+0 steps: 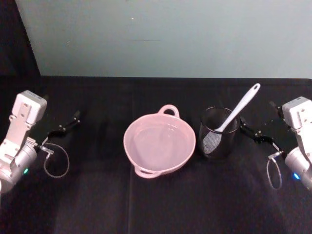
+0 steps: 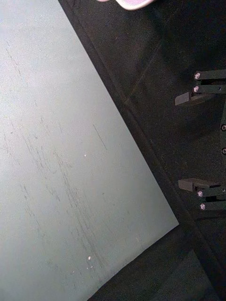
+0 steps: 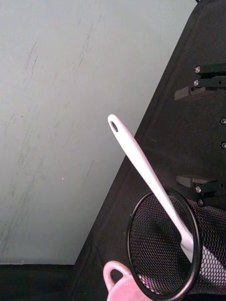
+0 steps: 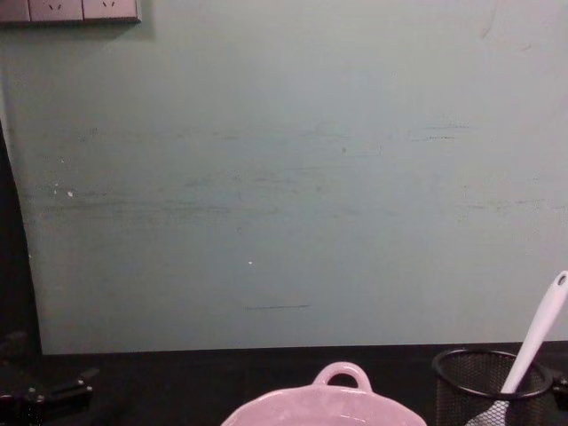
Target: Use the one hand to pick up the spoon and stir the clear water in the bowl.
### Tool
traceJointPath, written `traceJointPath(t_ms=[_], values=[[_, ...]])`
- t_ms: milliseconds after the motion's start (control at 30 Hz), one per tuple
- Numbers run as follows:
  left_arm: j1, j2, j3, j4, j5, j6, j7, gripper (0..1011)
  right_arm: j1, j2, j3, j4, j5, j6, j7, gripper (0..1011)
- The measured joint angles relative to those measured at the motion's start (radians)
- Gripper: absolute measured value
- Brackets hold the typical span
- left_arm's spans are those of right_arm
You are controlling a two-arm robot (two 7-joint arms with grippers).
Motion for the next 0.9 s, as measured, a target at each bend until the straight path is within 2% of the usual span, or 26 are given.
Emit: traceJointPath(t_ms=[900], values=[[0.000,0.000,0.000,0.000,0.000,0.000,0.000,1011,0.000,0.000,0.000,0.000,0.000,0.000,0.000,1002]])
